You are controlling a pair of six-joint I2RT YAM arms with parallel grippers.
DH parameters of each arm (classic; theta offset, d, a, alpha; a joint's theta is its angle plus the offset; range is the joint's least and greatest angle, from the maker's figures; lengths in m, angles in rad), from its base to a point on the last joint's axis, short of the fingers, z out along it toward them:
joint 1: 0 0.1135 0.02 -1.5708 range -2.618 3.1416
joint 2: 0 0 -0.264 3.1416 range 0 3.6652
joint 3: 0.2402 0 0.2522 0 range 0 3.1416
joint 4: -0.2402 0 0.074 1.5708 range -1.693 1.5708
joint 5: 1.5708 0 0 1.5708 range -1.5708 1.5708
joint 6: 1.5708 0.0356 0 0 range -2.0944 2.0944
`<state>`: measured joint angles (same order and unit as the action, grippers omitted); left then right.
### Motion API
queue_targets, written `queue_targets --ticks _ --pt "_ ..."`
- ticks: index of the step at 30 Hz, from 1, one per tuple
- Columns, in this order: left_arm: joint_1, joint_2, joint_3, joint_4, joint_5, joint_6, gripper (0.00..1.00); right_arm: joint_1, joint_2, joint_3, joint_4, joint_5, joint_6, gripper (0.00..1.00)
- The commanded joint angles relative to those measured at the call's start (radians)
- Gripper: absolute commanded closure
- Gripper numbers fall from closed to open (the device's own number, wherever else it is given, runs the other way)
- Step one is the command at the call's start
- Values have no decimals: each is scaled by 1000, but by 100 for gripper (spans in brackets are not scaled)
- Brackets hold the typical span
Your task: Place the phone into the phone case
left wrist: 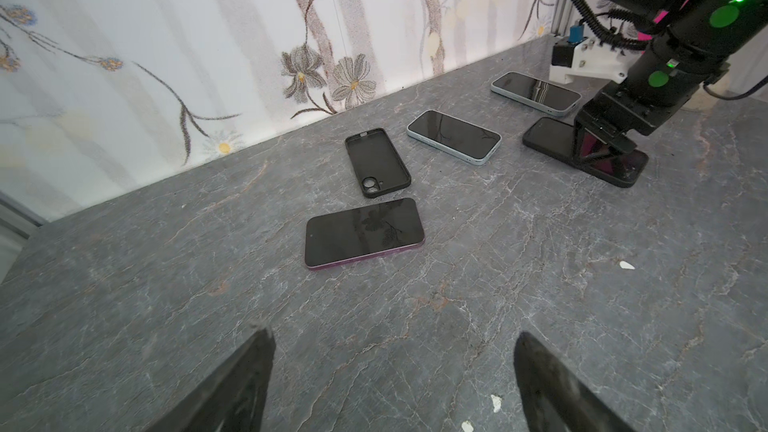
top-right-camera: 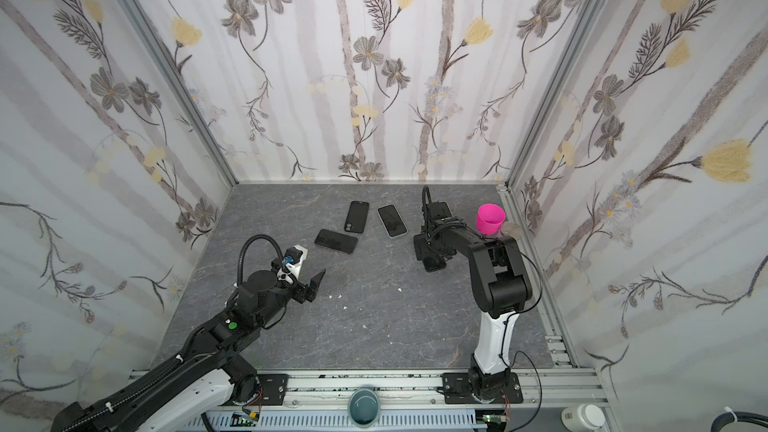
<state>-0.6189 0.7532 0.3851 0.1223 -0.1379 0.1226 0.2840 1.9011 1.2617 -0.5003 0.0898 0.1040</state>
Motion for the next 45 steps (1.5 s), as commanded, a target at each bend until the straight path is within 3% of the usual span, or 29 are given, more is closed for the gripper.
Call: queue_targets --ticks 1,8,20,31,38,45 --pt "11 4 16 11 -22 -24 10 4 -29 6 2 44 16 10" --pt "33 15 28 5 -37 -38 10 19 -76 24 -7 51 17 5" --pt "88 193 168 -78 -59 -112 18 135 -244 3 120 37 -83 15" --pt "95 523 394 -92 20 -230 43 157 -368 -158 246 28 -97 22" --pt "105 741 571 -148 43 -284 46 158 -393 -194 253 -3 -107 24" --pt "129 999 796 -191 144 -303 47 156 -411 -210 277 -47 -126 25"
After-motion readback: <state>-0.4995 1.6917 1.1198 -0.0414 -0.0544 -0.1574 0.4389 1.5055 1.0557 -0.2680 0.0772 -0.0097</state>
